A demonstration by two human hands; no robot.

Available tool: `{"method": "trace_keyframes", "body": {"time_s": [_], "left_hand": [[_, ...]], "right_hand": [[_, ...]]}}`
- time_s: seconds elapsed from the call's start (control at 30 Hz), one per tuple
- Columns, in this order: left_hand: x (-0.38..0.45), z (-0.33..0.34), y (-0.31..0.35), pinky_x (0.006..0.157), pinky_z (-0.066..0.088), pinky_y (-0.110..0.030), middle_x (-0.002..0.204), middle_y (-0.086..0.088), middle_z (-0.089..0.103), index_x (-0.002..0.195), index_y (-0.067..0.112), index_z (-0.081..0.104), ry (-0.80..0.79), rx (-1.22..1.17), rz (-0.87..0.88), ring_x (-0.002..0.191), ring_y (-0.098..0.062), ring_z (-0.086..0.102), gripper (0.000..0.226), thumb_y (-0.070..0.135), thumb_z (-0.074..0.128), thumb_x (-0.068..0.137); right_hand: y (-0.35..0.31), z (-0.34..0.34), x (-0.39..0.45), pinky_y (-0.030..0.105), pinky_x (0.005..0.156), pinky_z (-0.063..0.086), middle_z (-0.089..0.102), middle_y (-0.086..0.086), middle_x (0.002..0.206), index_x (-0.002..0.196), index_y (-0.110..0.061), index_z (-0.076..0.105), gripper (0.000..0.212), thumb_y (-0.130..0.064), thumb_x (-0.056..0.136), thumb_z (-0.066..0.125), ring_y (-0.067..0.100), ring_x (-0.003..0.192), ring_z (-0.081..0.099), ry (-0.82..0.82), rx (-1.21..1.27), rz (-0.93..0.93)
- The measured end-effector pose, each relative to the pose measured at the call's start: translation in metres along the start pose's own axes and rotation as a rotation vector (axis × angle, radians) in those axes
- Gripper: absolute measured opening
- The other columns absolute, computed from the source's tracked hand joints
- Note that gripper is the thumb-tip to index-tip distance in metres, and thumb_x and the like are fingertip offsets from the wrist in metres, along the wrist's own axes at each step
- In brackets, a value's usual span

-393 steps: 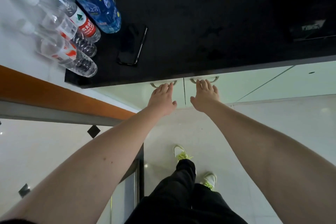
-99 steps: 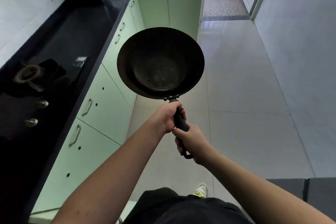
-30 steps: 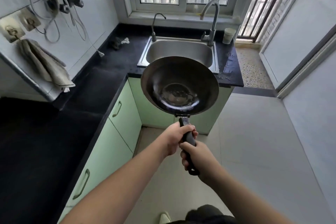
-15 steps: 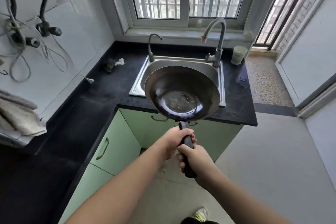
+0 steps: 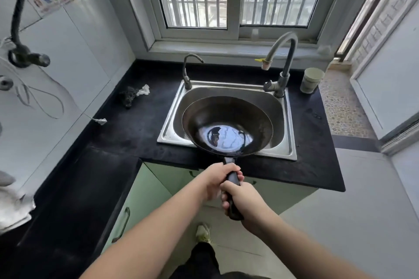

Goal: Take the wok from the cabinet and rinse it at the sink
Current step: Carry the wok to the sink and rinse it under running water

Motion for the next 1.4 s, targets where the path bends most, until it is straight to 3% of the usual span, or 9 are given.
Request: {"method": "trace_keyframes", "body": {"time_s": [0.2,0.3,0.7,0.9,1.0,1.13,1.23,1.33,1.4], "left_hand": [[0.034,-0.032,0.041,0.034,0.033,-0.017,0.055,0.008,0.061,0.067,0.017,0.054,-0.041,0.170,-0.174,0.038,-0.006,0.051,0.025,0.024,0.051,0.091],[0.055,-0.045,0.050,0.033,0.020,-0.018,0.055,0.010,0.059,0.065,0.021,0.054,-0.077,0.261,-0.255,0.042,-0.008,0.038,0.022,0.031,0.053,0.085],[0.105,-0.046,0.068,0.032,0.016,-0.008,0.034,0.009,0.044,0.061,0.022,0.044,-0.133,0.463,-0.417,0.021,-0.008,0.027,0.034,0.038,0.043,0.091],[0.136,-0.041,0.062,0.029,0.029,-0.009,0.040,0.008,0.052,0.064,0.014,0.045,-0.095,0.403,-0.361,0.026,-0.010,0.042,0.032,0.024,0.041,0.095],[0.151,-0.046,0.055,0.046,0.044,-0.018,0.049,0.006,0.057,0.062,0.012,0.051,-0.046,0.357,-0.367,0.040,-0.010,0.051,0.030,0.017,0.046,0.091],[0.164,-0.058,0.054,0.067,0.047,-0.026,0.058,0.001,0.062,0.058,0.011,0.061,0.004,0.381,-0.359,0.054,-0.012,0.057,0.029,0.012,0.053,0.086],[0.165,-0.055,0.058,0.066,0.047,-0.026,0.058,0.000,0.064,0.057,0.011,0.064,-0.023,0.447,-0.369,0.055,-0.013,0.057,0.029,0.014,0.053,0.084],[0.163,-0.053,0.060,0.068,0.045,-0.029,0.062,-0.004,0.063,0.055,0.012,0.066,-0.029,0.448,-0.381,0.061,-0.018,0.055,0.020,0.018,0.059,0.074],[0.165,-0.054,0.058,0.062,0.047,-0.028,0.063,-0.008,0.059,0.063,0.008,0.064,-0.009,0.385,-0.383,0.057,-0.019,0.055,0.016,0.014,0.059,0.077]], "right_hand": [[-0.031,0.031,0.057,0.016,0.035,0.037,0.049,0.004,0.056,0.072,-0.009,0.051,0.016,-0.004,0.087,0.053,0.008,0.034,0.045,0.131,0.115,0.083],[-0.038,0.039,0.080,0.015,0.034,0.035,0.048,0.004,0.056,0.076,-0.010,0.050,0.013,-0.005,0.088,0.053,0.007,0.033,0.045,0.175,0.178,0.123],[-0.050,0.025,0.145,0.017,0.035,0.039,0.046,0.004,0.052,0.068,-0.009,0.047,0.022,-0.007,0.089,0.052,0.010,0.032,0.044,0.272,0.219,0.176],[-0.041,0.007,0.163,0.023,0.045,0.049,0.058,0.011,0.060,0.087,-0.001,0.057,0.018,-0.018,0.092,0.056,0.018,0.043,0.059,0.161,0.081,0.221],[-0.036,0.002,0.169,0.025,0.050,0.051,0.062,0.012,0.065,0.089,-0.003,0.058,0.024,-0.026,0.092,0.056,0.020,0.050,0.061,0.067,0.020,0.252],[-0.032,-0.010,0.179,0.040,0.073,0.055,0.068,0.009,0.084,0.097,-0.011,0.067,0.066,-0.068,0.064,0.059,0.027,0.078,0.068,-0.054,-0.363,0.259],[-0.032,-0.005,0.179,0.031,0.058,0.054,0.066,0.019,0.080,0.098,-0.005,0.060,0.061,-0.063,0.082,0.055,0.027,0.060,0.065,-0.233,-0.387,0.329],[-0.051,-0.017,0.174,0.024,0.046,0.052,0.065,0.011,0.066,0.080,-0.008,0.059,0.054,-0.057,0.093,0.044,0.015,0.046,0.060,-0.364,-0.553,0.353],[-0.074,-0.039,0.185,0.022,0.043,0.051,0.064,0.007,0.059,0.070,-0.010,0.060,0.057,-0.059,0.093,0.043,0.013,0.043,0.058,-0.353,-0.656,0.319]]}}
Point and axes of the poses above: each hand's wrist, its own x-axis towards the middle knuckle, its own z-axis out of the palm, y = z × x, the point moved 10 cm from there along x, towards the middle knuckle
